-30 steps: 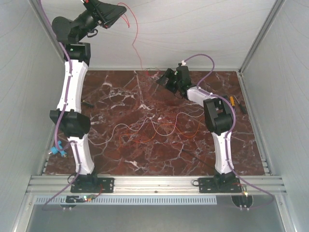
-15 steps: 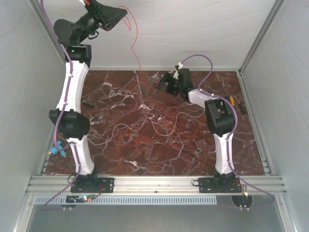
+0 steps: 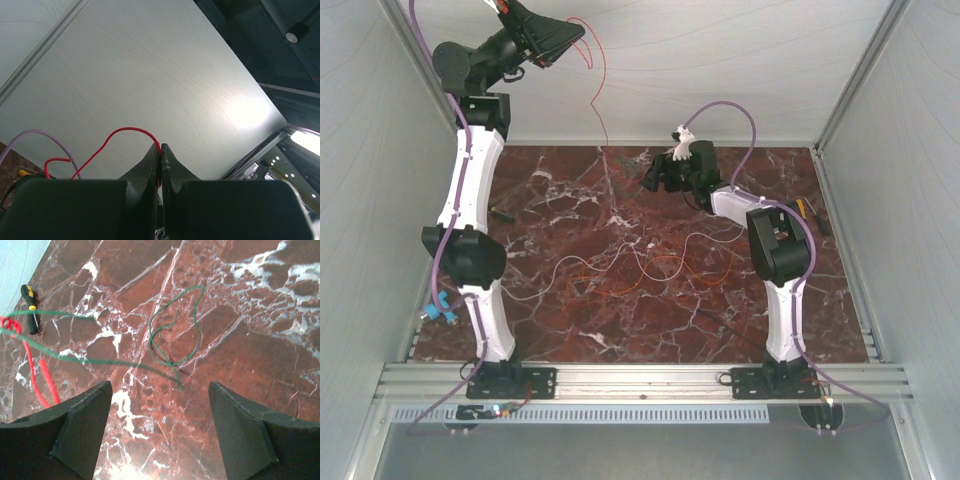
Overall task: Zip-tie the wires
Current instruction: Pick up the cable at the center of the board.
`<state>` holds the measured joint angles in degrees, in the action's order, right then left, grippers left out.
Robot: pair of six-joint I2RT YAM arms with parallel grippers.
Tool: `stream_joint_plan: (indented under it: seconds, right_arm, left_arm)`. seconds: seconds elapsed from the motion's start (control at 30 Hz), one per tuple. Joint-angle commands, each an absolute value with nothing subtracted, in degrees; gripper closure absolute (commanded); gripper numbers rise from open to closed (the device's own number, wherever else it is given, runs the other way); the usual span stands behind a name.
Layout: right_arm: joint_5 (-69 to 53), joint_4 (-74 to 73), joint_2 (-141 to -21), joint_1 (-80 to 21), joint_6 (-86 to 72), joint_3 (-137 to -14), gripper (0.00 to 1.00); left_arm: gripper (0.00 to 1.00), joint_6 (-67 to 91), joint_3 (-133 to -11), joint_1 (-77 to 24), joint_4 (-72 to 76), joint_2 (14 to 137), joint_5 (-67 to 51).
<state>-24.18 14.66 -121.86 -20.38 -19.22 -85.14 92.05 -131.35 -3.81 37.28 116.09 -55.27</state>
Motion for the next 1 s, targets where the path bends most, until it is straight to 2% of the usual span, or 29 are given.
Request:
stream_joint_plan:
  seconds: [0.0, 0.2, 0.3, 0.4, 0.43, 0.6, 0.83, 0.97]
  right_arm:
    - [-21.56, 24.02, -124.08, -21.41, -16.65, -87.02, 0.28]
    - [-20.32, 28.9, -127.44, -23.08, -15.47, -89.89, 0.48]
    - [-19.36, 30.41, -127.95, -23.76, -14.66, -89.79, 0.67]
    - [-17.55, 32.46, -127.3, -23.84, -13.74, -88.25, 0.97]
    - [-16.32, 32.71, -126.97, -23.83, -13.45, -87.72, 1.0]
    - [-8.23, 28.8, -125.88, -23.09, -12.83, -87.59, 1.0]
    - [4.79, 9.18, -127.43, -18.52, -18.39, -91.66, 1.0]
    - [5.34, 1.14, -128.12, -15.19, -22.55, -91.39, 1.0]
  left_arm:
    - [1.0, 94.52, -132.54, -4.3, 41.29, 115.35, -57.74]
    - [1.0, 96.04, -132.88, -4.57, 41.83, 115.95, -57.99]
    - [1.0, 96.58, -134.19, -4.51, 41.66, 116.85, -58.23]
    - [1.0, 96.76, -134.47, -4.54, 41.53, 117.2, -58.16]
    - [1.0, 96.66, -134.47, -4.52, 41.49, 117.24, -58.11]
    - [1.0, 96.65, -134.6, -3.82, 41.4, 117.55, -57.89]
    - [1.0, 97.28, -136.31, -1.01, 41.98, 117.8, -57.34]
    - [1.0, 97.27, -136.32, 1.01, 42.18, 116.82, -56.95]
